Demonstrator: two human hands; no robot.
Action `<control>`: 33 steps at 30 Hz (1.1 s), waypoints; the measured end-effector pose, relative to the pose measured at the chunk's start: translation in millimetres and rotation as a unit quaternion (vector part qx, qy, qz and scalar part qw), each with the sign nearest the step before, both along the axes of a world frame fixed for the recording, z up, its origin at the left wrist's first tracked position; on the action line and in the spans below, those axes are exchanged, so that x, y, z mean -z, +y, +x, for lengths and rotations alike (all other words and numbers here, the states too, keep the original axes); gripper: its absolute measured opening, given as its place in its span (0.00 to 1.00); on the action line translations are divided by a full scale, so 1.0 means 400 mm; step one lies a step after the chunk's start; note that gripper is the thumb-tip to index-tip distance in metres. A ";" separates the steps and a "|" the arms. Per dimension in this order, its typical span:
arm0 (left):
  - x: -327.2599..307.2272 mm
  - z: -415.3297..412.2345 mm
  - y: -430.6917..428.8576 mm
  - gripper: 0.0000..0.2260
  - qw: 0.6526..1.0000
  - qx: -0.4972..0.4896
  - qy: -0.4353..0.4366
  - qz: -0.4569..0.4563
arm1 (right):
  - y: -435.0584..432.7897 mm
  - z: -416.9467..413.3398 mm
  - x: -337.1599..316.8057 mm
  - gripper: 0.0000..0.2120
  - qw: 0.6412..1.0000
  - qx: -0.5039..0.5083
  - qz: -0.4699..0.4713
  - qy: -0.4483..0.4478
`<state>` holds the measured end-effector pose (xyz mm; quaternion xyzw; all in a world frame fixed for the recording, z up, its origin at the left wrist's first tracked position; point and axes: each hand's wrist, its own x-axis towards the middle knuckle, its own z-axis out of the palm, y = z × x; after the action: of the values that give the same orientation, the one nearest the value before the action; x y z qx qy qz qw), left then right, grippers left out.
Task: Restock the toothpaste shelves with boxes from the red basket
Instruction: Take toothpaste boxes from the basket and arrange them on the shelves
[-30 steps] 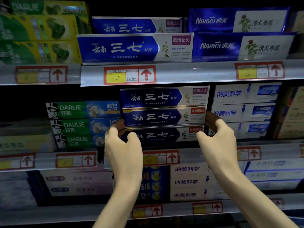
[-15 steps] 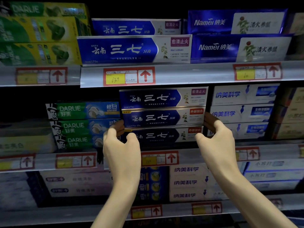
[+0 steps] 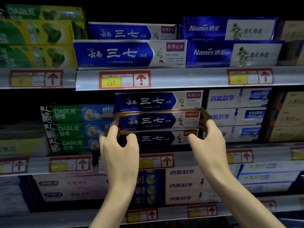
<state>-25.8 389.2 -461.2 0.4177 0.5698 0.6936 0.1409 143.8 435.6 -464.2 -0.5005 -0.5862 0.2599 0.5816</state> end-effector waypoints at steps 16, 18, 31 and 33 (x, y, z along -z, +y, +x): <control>0.065 0.200 -0.062 0.26 0.995 0.064 0.074 0.031 | -0.054 0.220 0.012 0.27 0.993 0.079 0.004 0.092; 0.073 0.265 -0.056 0.27 0.990 0.107 0.093 0.015 | -0.036 0.294 0.020 0.27 0.989 0.117 0.014 0.092; 0.035 0.551 0.090 0.29 0.994 0.092 0.024 -0.047 | 0.051 0.451 0.018 0.29 0.993 0.114 -0.004 0.028; 0.040 0.565 0.100 0.28 0.996 0.069 0.026 -0.050 | 0.052 0.447 0.013 0.28 0.994 0.108 -0.003 0.001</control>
<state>200.1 429.3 -477.0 0.4663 0.5773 0.6415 0.1945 322.5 456.4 -469.2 -0.5626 -0.5271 0.1980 0.6053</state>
